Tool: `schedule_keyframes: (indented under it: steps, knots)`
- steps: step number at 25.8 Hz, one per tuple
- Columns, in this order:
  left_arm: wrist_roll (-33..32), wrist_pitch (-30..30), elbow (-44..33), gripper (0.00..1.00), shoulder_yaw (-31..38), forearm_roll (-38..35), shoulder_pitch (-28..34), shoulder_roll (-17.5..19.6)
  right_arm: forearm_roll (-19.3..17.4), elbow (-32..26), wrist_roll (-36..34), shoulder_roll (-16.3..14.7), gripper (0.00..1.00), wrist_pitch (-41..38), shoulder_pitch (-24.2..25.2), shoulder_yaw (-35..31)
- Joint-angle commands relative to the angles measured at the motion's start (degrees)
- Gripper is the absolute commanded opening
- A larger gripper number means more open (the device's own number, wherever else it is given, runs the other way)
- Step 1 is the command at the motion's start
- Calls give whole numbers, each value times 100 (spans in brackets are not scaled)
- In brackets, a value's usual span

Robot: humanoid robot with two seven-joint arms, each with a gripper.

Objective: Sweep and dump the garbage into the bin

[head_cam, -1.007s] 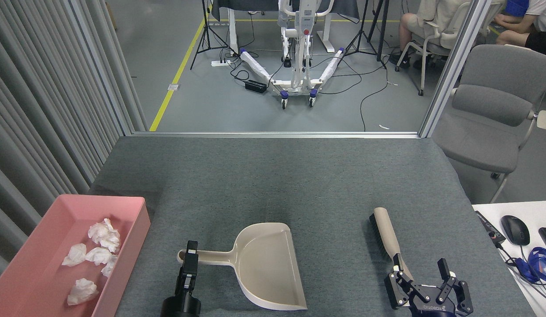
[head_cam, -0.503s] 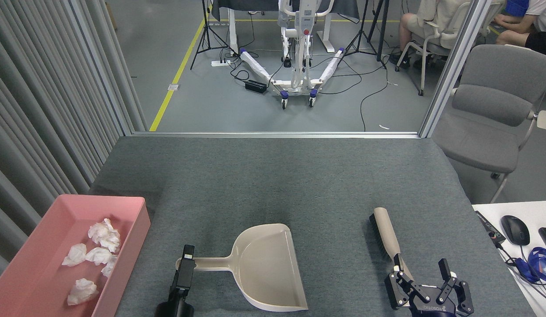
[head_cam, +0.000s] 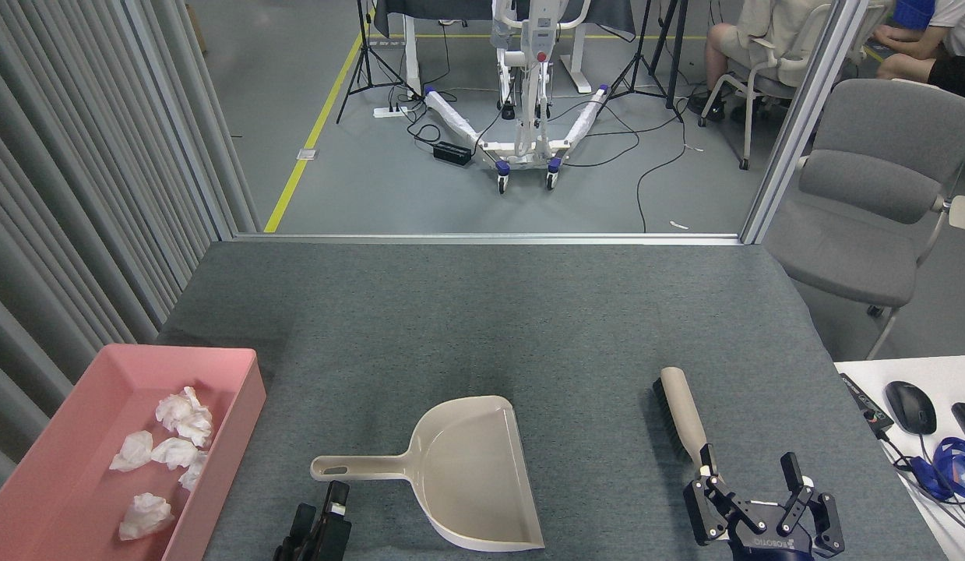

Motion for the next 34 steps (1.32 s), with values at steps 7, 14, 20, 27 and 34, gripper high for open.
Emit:
schedule_keyframes:
  steps: [7,14,20,27,34]
  knots:
    - [-469,120,-935,100,961,-3041,792,366,-43,-159,211,-32,98,-77,39,-75]
    - [-846,-689,-848,100,2244,-3991,406,648,-52,-150,449,-15,98,-68,39,-84]
    - [-1805,-1331,-742,100,2806,-3973,-16,911,-61,-150,414,12,98,-112,21,-111]
    - [-1813,-1955,-619,100,3290,-3806,-87,964,-70,-150,423,29,98,-112,12,-111]
    - [-1805,-2491,-584,100,3255,-3375,159,1052,-78,-150,431,29,98,-103,12,-111]
